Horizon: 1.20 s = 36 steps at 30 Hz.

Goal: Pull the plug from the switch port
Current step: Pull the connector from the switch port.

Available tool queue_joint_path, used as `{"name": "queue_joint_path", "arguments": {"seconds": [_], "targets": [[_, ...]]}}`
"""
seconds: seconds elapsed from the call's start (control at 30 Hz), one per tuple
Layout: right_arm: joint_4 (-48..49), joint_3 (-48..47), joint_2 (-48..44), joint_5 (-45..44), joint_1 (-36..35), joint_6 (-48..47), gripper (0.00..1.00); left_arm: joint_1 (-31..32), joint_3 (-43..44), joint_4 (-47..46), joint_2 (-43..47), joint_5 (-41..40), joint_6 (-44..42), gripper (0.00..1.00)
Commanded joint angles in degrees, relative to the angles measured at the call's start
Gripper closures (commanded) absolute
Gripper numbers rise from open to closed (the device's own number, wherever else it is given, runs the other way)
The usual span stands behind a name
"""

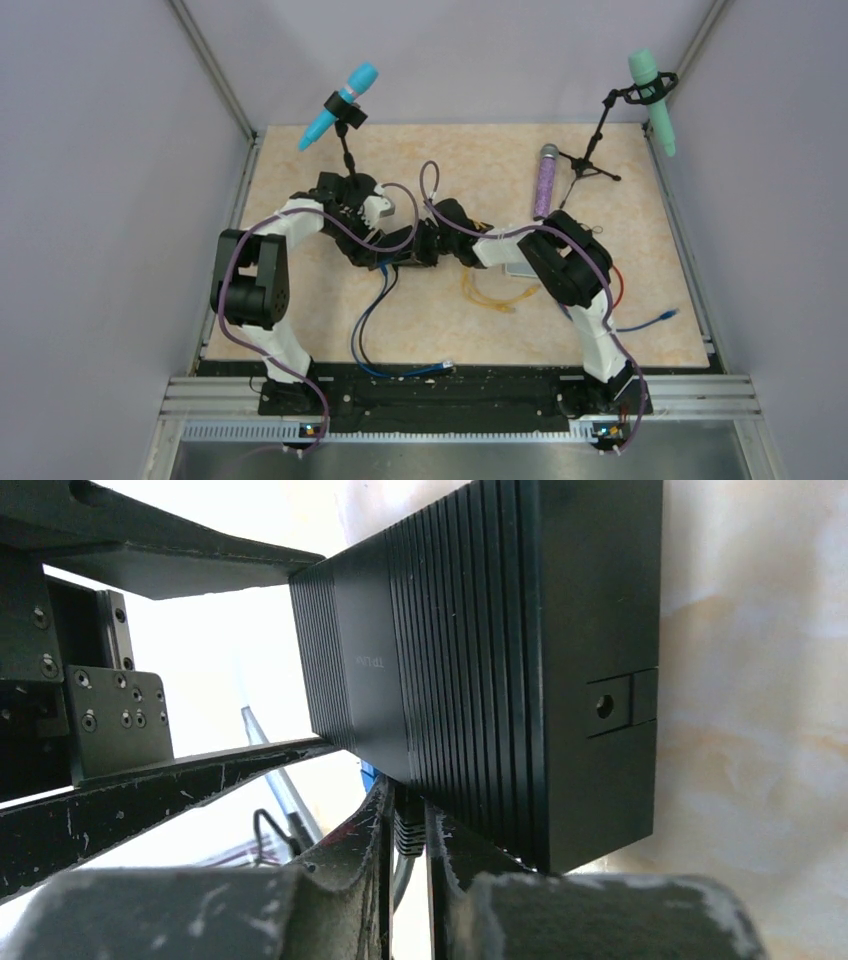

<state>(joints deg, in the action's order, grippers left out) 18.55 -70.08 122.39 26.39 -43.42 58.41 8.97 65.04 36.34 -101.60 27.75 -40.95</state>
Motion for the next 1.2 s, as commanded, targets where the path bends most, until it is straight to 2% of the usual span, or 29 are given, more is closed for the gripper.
{"name": "queue_joint_path", "arguments": {"seconds": [0.0, 0.07, 0.27, 0.37, 0.53, 0.6, 0.67, 0.77, 0.87, 1.0, 1.17], "targets": [[13.9, 0.4, 2.0, 6.2, -0.9, 10.0, 0.85, 1.4, -4.0, 6.2, -1.6, 8.4, -2.6, 1.00], [13.6, -0.7, 2.7, 5.6, -0.7, 10.6, 0.75, 1.4, -4.0, 7.6, -1.5, 9.4, -3.8, 1.00], [14.1, -1.4, 3.6, 3.7, -0.6, 13.3, 0.67, 1.4, -3.1, 9.4, -2.2, 10.2, -4.9, 1.00], [15.4, -0.2, 3.8, 2.7, -0.6, 14.2, 0.69, 1.4, -2.9, 9.7, -2.5, 10.5, -5.1, 1.00], [16.8, 1.1, 3.9, 1.5, -0.6, 15.6, 0.87, 1.4, -3.1, 10.0, -2.7, 10.9, -5.4, 1.00], [17.5, 1.5, 3.8, 1.5, -0.6, 15.8, 0.89, 1.4, -3.4, 10.0, -2.8, 10.7, -5.4, 1.00], [17.6, 1.7, 3.4, 1.5, -0.6, 15.6, 0.87, 1.4, -3.3, 10.2, -2.8, 10.7, -5.5, 1.00], [17.2, 1.9, 3.0, 1.3, -0.4, 15.4, 0.69, 1.4, -3.3, 10.3, -2.7, 10.7, -5.7, 1.00], [17.8, 3.4, 2.9, 0.6, 0.1, 17.0, 0.60, 1.4, -3.0, 10.8, -2.9, 11.2, -6.0, 1.00], [22.9, 4.9, 4.1, 0.5, 0.6, 21.3, 0.61, 1.4, -2.3, 11.7, -3.4, 12.1, -6.6, 1.00], [22.0, 5.2, 3.4, -2.0, 0.6, 21.4, 0.69, 1.4, -2.0, 12.5, -3.7, 12.8, -7.4, 1.00]]}}
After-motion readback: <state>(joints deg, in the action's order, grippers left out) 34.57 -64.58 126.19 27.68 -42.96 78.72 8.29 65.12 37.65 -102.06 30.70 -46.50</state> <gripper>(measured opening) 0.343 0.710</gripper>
